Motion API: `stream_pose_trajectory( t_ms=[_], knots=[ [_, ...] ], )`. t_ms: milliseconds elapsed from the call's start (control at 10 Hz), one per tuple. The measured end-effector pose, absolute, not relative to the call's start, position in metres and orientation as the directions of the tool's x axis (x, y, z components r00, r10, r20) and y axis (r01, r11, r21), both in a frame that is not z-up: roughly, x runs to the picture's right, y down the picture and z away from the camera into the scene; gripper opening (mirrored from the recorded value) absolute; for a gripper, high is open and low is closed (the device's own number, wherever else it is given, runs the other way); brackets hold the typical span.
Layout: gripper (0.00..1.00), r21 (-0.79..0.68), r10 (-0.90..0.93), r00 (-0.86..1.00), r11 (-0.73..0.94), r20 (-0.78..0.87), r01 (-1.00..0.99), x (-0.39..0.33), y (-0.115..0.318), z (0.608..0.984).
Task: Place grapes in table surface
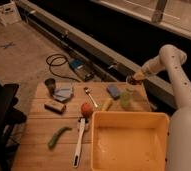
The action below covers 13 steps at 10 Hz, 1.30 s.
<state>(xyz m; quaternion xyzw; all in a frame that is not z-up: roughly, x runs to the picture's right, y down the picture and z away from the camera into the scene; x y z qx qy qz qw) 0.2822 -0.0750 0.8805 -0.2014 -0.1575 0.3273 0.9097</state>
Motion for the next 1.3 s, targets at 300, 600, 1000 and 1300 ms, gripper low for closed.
stream_pose_trajectory(
  t_ms=[300, 600, 1000, 1300],
  knots=[
    [0.15, -0.411, 0.643, 0.744, 0.738, 0.184, -0.536, 0.285, -0.096, 0.856],
    [0.15, -0.333, 0.609, 0.760, 0.782, 0.228, -0.527, 0.286, -0.126, 0.819],
    [0.15, -0.229, 0.541, 0.781, 0.841, 0.313, -0.491, 0.277, -0.165, 0.763],
    [0.15, -0.246, 0.519, 0.754, 0.855, 0.402, -0.457, 0.255, -0.170, 0.750]
  ],
)
